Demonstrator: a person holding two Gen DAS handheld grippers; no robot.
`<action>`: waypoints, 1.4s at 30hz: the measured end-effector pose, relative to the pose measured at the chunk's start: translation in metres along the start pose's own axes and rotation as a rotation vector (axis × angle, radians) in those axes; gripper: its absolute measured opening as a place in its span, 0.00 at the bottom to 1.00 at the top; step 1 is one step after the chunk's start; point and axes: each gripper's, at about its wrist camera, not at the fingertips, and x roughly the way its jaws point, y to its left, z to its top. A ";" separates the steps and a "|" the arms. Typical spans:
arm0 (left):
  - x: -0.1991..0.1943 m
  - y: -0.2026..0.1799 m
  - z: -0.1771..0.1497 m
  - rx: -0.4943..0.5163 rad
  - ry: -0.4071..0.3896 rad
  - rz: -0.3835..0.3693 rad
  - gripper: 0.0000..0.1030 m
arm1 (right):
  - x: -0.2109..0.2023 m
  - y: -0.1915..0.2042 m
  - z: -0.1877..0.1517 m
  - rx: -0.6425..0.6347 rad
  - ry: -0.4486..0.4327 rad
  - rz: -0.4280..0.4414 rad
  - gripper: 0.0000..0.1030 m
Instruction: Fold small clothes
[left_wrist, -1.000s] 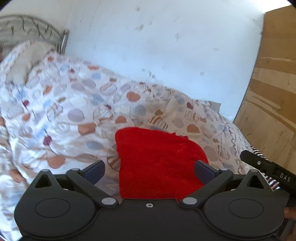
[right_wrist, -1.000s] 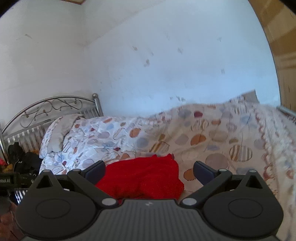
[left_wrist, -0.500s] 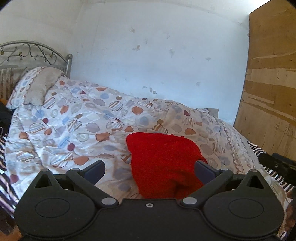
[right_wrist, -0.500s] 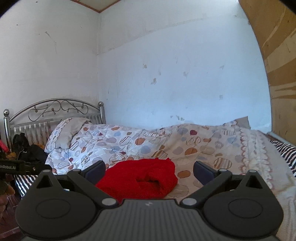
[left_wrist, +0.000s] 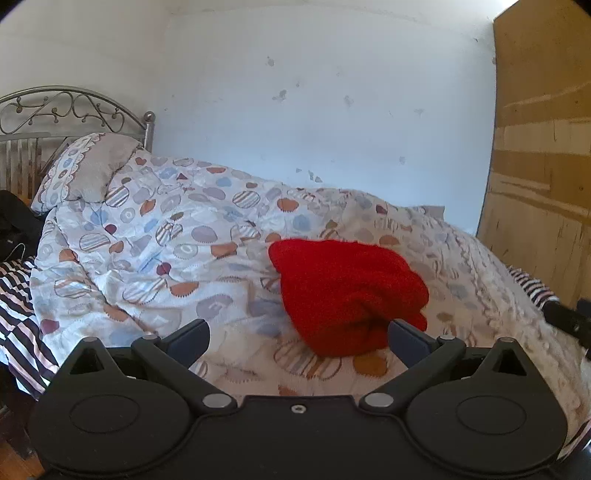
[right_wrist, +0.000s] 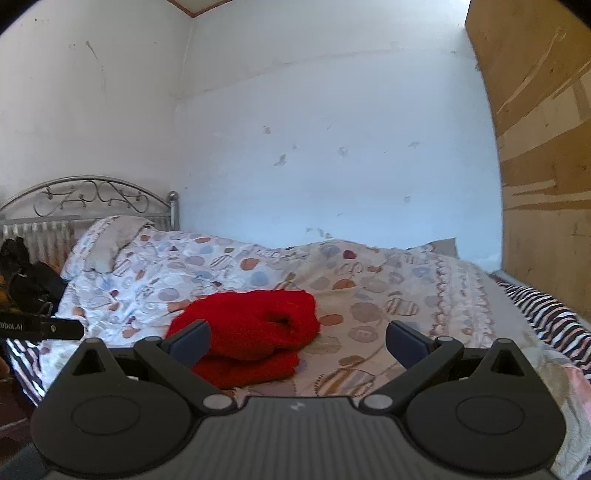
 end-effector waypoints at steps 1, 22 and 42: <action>0.002 0.000 -0.004 0.008 0.001 0.002 0.99 | -0.002 0.002 -0.002 -0.005 -0.004 -0.006 1.00; 0.032 0.006 -0.046 0.013 0.064 0.056 0.99 | 0.013 -0.003 -0.047 0.022 0.096 -0.032 1.00; 0.035 0.002 -0.050 0.027 0.083 0.065 0.99 | 0.014 -0.011 -0.049 0.058 0.087 -0.032 1.00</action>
